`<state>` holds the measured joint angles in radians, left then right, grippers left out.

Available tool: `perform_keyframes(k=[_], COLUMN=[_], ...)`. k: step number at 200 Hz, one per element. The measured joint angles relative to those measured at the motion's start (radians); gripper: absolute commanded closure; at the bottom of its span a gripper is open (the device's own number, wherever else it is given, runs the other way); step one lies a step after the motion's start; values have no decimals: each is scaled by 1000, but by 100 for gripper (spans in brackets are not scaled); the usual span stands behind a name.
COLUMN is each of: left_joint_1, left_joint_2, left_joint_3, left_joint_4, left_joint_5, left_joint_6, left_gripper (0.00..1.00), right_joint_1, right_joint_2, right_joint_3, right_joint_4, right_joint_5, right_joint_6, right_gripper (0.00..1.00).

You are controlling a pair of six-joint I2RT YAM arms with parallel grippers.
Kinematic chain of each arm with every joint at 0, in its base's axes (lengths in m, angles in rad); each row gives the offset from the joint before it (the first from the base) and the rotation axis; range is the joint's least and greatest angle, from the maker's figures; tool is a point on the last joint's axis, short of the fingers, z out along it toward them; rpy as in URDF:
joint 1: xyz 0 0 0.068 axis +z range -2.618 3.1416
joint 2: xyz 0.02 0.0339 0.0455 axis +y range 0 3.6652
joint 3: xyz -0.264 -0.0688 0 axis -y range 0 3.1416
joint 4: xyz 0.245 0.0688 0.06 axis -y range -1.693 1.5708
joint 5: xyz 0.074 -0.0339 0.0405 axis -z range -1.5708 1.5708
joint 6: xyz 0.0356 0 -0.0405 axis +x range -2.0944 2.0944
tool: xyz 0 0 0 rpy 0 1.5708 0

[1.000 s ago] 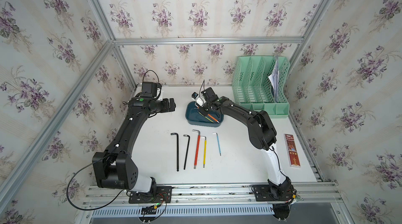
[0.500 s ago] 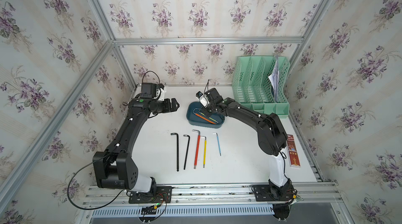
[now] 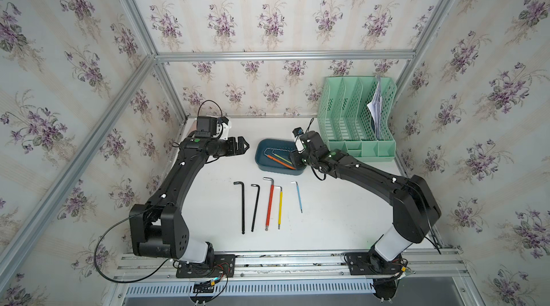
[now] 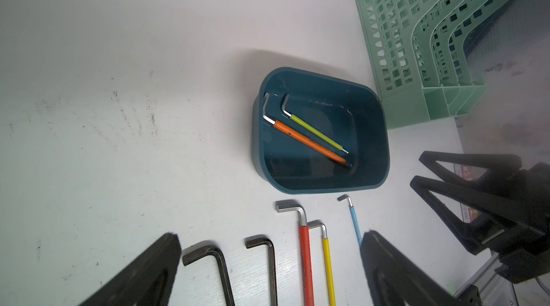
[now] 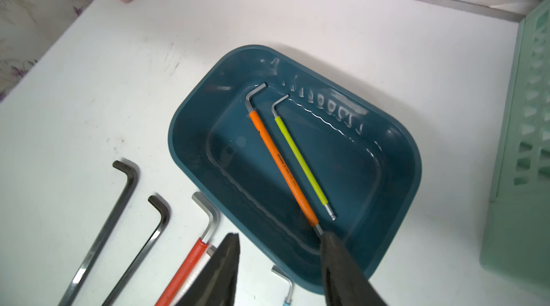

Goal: Put the hex key on the desktop into the storage box
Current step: Pick up the Allen key from the center of the board.

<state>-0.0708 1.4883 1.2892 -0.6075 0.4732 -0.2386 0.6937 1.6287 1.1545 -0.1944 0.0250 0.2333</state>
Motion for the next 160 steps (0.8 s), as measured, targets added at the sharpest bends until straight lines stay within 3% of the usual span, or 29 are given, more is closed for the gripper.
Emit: perform_keyframes(k=[104, 138, 160], left_joint_1=[-17, -22, -21], left_joint_2=[-48, -161, -188], left_joint_3=[8, -106, -101], left_joint_4=[-101, -110, -148], left_joint_5=[-72, 24, 21], left_joint_6=[-15, -76, -66], left_gripper=[1, 1, 1], right_joint_1=[6, 20, 30], right_joint_2=[-98, -145, -151], right_joint_3=[-188, -241, -243], right_joint_4=[-66, -103, -129], right_joint_5=[-16, -30, -23], right_joint_6=[202, 254, 279], right_gripper=[54, 54, 54])
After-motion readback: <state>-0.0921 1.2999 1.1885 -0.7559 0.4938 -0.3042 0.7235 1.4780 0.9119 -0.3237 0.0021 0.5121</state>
